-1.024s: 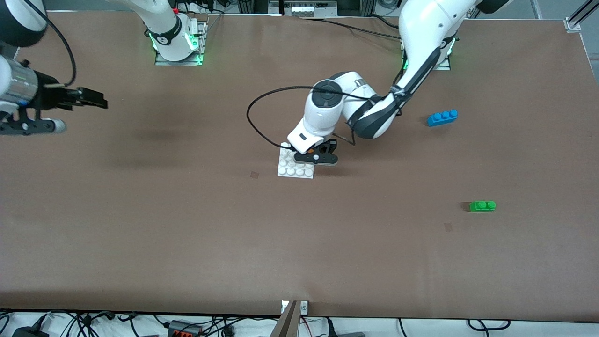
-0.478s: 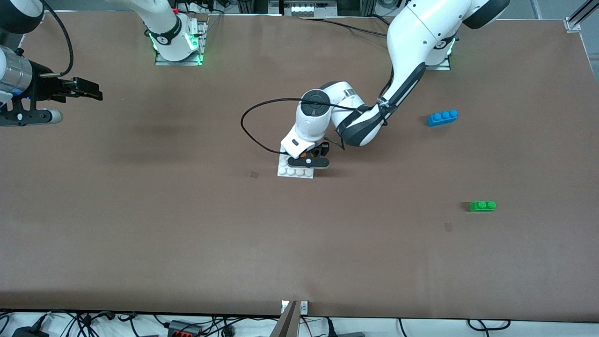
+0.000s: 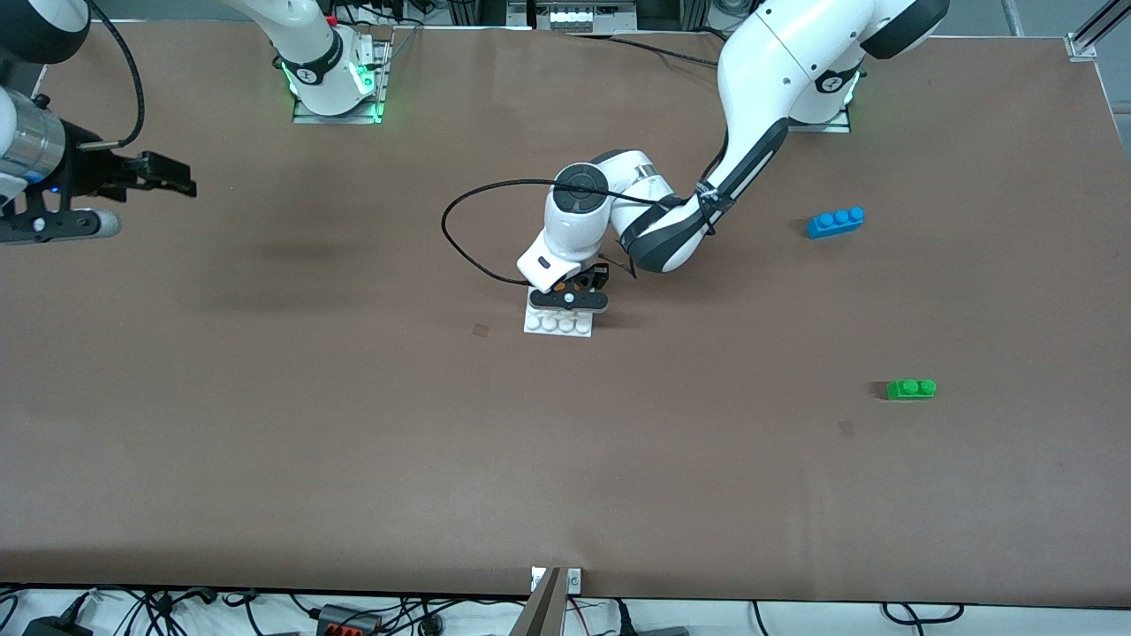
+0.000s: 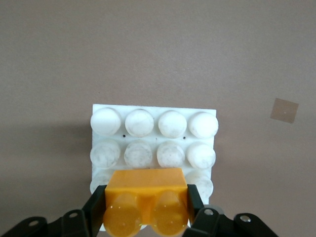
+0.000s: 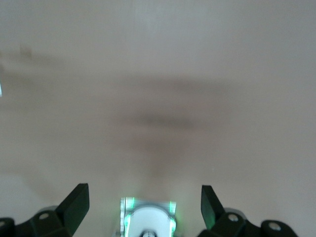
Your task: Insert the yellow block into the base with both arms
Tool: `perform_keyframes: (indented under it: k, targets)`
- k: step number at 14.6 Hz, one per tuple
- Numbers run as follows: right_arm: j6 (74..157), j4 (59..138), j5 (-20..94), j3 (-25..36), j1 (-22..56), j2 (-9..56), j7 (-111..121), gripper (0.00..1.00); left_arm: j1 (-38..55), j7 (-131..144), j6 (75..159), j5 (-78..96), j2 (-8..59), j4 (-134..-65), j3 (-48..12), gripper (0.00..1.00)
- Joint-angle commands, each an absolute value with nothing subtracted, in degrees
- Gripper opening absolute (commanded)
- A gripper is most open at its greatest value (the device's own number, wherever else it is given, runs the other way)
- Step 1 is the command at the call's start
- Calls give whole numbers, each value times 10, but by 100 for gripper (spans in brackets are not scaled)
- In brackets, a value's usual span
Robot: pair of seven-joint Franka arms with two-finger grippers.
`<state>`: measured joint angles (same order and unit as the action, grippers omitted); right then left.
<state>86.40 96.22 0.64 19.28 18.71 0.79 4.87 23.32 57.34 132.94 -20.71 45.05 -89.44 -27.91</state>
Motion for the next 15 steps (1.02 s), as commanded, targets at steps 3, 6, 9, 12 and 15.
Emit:
perform_keyframes:
  k: [3, 6, 9, 12, 15]
  targets:
    - [923, 938, 5, 157, 109, 10, 55, 100, 246, 592, 1324, -256, 466, -878, -278, 55]
    - [898, 939, 14, -59, -81, -7, 45, 100, 246, 601, 1325, -259, 474, -878, -277, 55]
    - [903, 960, 10, -98, -122, -34, 43, 100, 247, 603, 1325, -271, 479, -878, -277, 55]
    - [903, 965, 5, -22, -60, -37, 43, 100, 247, 614, 1325, -276, 486, -878, -277, 56]
    - [903, 966, 4, 24, -19, -37, 43, 100, 244, 621, 1316, -268, 477, -873, -280, 100]
